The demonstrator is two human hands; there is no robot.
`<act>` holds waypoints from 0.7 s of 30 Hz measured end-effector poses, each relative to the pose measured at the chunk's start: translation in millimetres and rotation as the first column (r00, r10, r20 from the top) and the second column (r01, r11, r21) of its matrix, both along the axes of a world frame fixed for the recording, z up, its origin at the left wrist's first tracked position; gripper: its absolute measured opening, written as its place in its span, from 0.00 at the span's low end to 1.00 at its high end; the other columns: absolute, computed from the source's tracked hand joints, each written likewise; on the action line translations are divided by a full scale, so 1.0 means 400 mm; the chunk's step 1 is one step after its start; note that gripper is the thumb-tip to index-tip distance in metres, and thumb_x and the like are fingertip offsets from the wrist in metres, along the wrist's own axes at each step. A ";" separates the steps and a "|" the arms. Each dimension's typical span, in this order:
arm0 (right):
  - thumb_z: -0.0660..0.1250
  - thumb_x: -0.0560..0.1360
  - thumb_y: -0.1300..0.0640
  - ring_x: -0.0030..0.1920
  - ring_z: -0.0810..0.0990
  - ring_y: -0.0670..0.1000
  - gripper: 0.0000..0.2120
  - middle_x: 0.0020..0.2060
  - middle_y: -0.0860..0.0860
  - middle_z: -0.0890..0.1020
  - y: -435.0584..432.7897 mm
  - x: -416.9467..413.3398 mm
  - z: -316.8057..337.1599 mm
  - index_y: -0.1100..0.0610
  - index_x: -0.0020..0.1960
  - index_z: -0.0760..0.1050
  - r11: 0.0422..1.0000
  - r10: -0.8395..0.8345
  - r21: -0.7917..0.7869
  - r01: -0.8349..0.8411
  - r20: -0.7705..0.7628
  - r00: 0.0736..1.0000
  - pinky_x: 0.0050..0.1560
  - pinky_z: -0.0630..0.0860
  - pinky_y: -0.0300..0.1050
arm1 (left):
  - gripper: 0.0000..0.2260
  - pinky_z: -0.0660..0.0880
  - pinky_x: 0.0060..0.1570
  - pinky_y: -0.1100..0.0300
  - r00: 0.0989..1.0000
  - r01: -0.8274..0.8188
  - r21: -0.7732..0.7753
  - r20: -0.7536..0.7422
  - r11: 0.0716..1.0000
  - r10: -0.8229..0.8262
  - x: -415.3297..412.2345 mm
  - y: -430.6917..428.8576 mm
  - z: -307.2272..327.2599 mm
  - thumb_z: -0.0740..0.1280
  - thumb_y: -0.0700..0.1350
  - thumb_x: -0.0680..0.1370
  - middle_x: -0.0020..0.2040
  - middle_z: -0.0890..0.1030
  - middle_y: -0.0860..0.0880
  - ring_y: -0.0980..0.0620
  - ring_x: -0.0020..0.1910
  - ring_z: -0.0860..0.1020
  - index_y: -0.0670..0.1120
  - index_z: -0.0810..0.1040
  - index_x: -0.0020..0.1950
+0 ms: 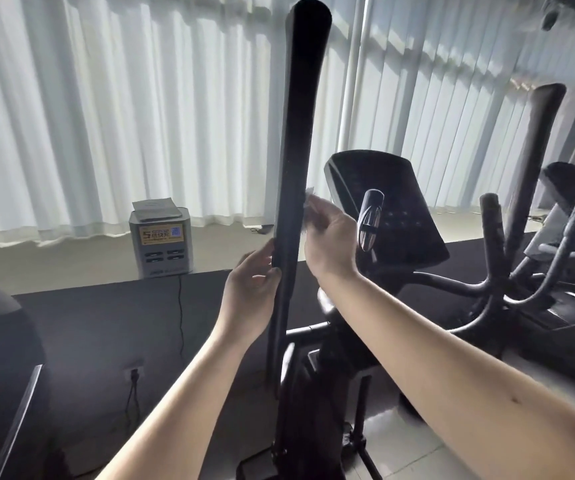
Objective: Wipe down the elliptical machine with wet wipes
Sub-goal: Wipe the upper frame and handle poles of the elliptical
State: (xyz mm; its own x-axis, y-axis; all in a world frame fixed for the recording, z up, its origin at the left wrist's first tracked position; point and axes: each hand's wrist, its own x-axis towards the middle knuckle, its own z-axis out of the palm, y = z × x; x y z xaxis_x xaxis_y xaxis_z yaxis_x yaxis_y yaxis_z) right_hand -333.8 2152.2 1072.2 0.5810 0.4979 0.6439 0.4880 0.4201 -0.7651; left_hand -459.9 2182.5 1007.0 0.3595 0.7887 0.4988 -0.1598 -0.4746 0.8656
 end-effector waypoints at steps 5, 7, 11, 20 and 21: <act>0.68 0.82 0.57 0.52 0.85 0.40 0.09 0.48 0.40 0.87 -0.019 0.003 -0.153 0.47 0.56 0.86 0.989 0.087 -0.117 -0.090 -0.033 0.996 0.59 0.80 0.40 | 0.26 0.77 0.49 0.70 1.000 0.013 0.021 0.000 1.000 -0.013 -0.007 -0.010 -0.019 0.64 0.35 0.81 0.62 0.81 0.57 0.61 0.52 0.83 0.66 0.76 0.68; 0.69 0.82 0.56 0.51 0.87 0.46 0.10 0.46 0.44 0.88 -0.031 0.009 -0.207 0.46 0.50 0.87 0.962 0.174 -0.202 -0.185 -0.068 0.982 0.60 0.81 0.48 | 0.31 0.76 0.49 0.71 1.000 0.018 0.034 -0.006 0.999 -0.018 -0.009 -0.013 -0.023 0.64 0.35 0.81 0.59 0.83 0.57 0.61 0.54 0.83 0.75 0.77 0.58; 0.68 0.81 0.65 0.52 0.87 0.50 0.10 0.47 0.49 0.88 -0.043 0.022 -0.214 0.56 0.52 0.87 0.942 0.201 -0.247 -0.227 -0.126 0.971 0.62 0.80 0.53 | 0.23 0.78 0.53 0.67 0.999 0.030 0.029 -0.019 0.999 -0.029 -0.010 -0.001 -0.043 0.64 0.35 0.80 0.56 0.85 0.56 0.60 0.57 0.82 0.63 0.82 0.60; 0.69 0.78 0.68 0.52 0.86 0.49 0.10 0.47 0.49 0.88 -0.018 0.010 -0.086 0.58 0.53 0.86 0.997 0.072 0.008 -0.072 -0.159 0.985 0.61 0.80 0.45 | 0.14 0.77 0.64 0.52 0.997 -0.052 -0.093 -0.057 0.994 0.047 -0.046 0.038 -0.088 0.65 0.37 0.81 0.54 0.86 0.58 0.58 0.55 0.83 0.50 0.84 0.61; 0.68 0.78 0.69 0.52 0.87 0.52 0.09 0.47 0.52 0.88 -0.012 0.013 -0.085 0.60 0.53 0.85 0.993 0.121 0.030 -0.117 -0.222 0.967 0.60 0.81 0.46 | 0.12 0.77 0.64 0.51 0.997 -0.062 -0.102 -0.055 0.993 0.056 -0.050 0.044 -0.089 0.66 0.38 0.82 0.53 0.86 0.57 0.58 0.54 0.83 0.51 0.84 0.60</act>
State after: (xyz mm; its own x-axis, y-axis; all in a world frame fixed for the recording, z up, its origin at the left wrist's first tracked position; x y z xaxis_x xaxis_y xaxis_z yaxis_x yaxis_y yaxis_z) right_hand -328.5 2147.3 1038.2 0.6481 0.5625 0.5134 0.2513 0.4783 -0.8414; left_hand -480.0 2199.9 971.4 0.3343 0.8556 0.3952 -0.0877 -0.3892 0.9170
